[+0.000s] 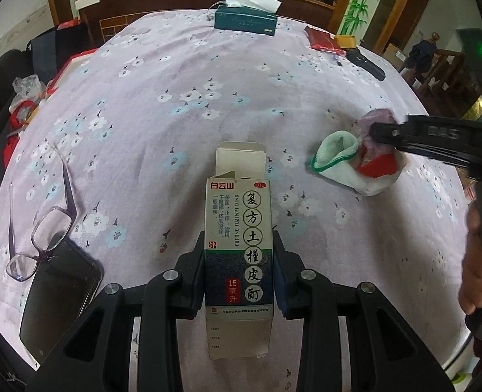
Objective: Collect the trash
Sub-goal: 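Grasp the pink-red plastic bag with the right tool while the left holds the box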
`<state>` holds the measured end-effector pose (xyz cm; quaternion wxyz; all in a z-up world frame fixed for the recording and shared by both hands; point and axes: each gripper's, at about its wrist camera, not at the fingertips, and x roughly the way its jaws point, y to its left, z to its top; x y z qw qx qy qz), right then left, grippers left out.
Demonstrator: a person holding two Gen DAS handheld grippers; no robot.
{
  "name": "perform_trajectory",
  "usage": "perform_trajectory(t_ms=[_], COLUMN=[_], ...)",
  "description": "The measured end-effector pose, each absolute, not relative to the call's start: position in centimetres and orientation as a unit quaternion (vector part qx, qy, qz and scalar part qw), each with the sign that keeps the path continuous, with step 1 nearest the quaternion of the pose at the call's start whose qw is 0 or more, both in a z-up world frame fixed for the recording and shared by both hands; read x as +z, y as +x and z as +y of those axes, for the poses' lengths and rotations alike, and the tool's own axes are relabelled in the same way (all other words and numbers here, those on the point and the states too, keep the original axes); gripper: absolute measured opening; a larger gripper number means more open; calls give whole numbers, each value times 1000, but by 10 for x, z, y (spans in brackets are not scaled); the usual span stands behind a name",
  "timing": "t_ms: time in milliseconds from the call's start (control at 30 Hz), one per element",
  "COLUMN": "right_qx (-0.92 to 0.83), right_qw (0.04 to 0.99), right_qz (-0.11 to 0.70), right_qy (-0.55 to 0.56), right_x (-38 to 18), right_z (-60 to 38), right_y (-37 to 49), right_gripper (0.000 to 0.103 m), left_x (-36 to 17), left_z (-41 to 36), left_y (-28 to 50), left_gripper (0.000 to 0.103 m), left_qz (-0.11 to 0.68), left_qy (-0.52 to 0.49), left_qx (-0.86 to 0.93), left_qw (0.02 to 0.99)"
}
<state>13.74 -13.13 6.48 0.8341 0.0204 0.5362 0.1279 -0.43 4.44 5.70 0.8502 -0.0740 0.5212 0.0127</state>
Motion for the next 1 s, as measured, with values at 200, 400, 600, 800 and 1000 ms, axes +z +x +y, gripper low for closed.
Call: perform_trajectory(t_ms=[200, 400, 600, 800, 1000], right_qx=[159, 156, 124, 94, 77], right_qw=[871, 884, 880, 882, 885], right_qz=[463, 438, 453, 454, 450], right_qy=[30, 42, 62, 84, 95], right_x=[107, 125, 114, 112, 118], right_z=[-163, -200, -251, -291, -317], right_y=[89, 38, -8, -27, -40], right_gripper=[43, 43, 43, 43, 43], left_x=[66, 74, 83, 93, 103], left_z=[18, -22, -62, -108, -142], left_y=[-8, -14, -21, -26, -29], left_gripper=[33, 33, 33, 33, 33], left_qz=[506, 499, 490, 478, 465], left_qy=[-61, -41, -17, 9, 35], left_qx=[-9, -39, -64, -96, -116], left_qw=[860, 865, 869, 873, 877])
